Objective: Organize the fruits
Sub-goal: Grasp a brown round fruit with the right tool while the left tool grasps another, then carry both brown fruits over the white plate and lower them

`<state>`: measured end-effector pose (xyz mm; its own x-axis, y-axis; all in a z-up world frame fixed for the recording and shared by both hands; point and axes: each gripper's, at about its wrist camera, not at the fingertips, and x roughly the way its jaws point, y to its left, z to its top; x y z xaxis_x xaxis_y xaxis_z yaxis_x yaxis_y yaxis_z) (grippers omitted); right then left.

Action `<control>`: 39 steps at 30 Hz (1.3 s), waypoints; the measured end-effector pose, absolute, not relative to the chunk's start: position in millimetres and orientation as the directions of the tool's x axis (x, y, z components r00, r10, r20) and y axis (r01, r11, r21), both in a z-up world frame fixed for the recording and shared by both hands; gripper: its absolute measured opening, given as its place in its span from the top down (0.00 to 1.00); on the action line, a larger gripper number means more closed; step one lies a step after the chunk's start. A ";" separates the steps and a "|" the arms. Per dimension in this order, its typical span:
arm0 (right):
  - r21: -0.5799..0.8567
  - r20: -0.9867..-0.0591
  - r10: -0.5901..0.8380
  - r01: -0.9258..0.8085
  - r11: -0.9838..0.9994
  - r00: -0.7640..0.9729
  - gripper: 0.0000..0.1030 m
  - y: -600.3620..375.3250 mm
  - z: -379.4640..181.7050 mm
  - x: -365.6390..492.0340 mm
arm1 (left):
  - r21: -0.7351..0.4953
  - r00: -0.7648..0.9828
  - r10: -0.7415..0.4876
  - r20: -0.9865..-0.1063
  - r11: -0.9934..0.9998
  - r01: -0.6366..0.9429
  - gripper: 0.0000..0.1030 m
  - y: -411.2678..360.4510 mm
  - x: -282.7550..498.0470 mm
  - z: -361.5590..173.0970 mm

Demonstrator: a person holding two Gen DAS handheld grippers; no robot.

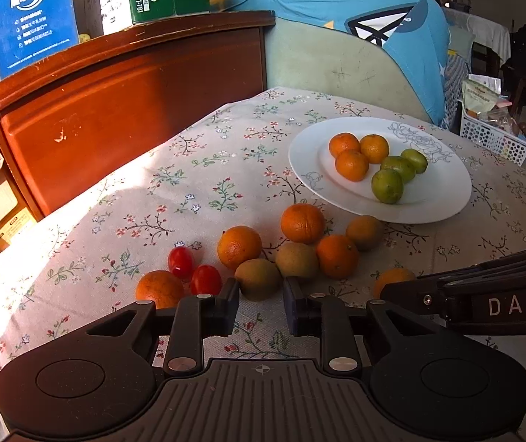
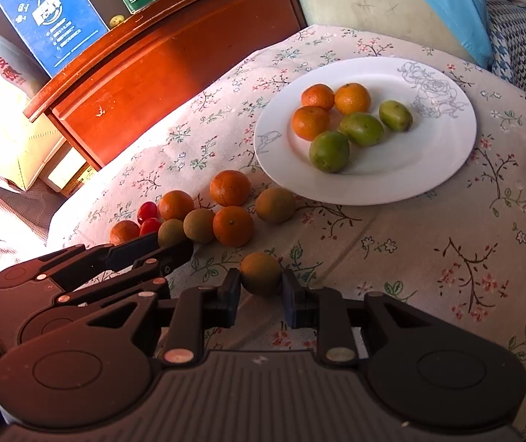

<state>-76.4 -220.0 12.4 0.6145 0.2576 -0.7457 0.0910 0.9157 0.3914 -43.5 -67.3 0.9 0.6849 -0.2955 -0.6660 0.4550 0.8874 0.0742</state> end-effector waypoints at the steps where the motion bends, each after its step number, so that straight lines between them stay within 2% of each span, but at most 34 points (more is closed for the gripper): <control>1: 0.391 -0.745 0.254 0.095 0.916 0.617 0.77 -220.5 13.0 -76.6 | 0.074 0.685 -0.295 -0.666 0.888 0.454 0.79 -67.2 -44.0 2.0; 15: 0.400 -0.740 0.247 0.115 0.909 0.625 0.77 -227.6 15.8 -78.2 | 0.049 0.683 -0.289 -0.671 0.902 0.429 0.77 -64.4 -45.1 3.1; 20: 0.402 -0.739 0.249 0.114 0.908 0.626 0.77 -227.0 15.8 -78.2 | 0.093 0.691 -0.266 -0.673 0.895 0.435 0.76 -70.7 -40.9 -3.6; 26: 0.404 -0.744 0.248 0.122 0.906 0.621 0.77 -226.1 13.5 -76.4 | 0.085 0.705 -0.276 -0.653 0.899 0.430 0.77 -71.9 -37.5 -6.3; 39: 0.411 -0.726 0.243 0.123 0.903 0.644 0.77 -230.2 21.2 -76.6 | 0.065 0.726 -0.300 -0.619 0.901 0.429 0.78 -68.6 -50.2 17.5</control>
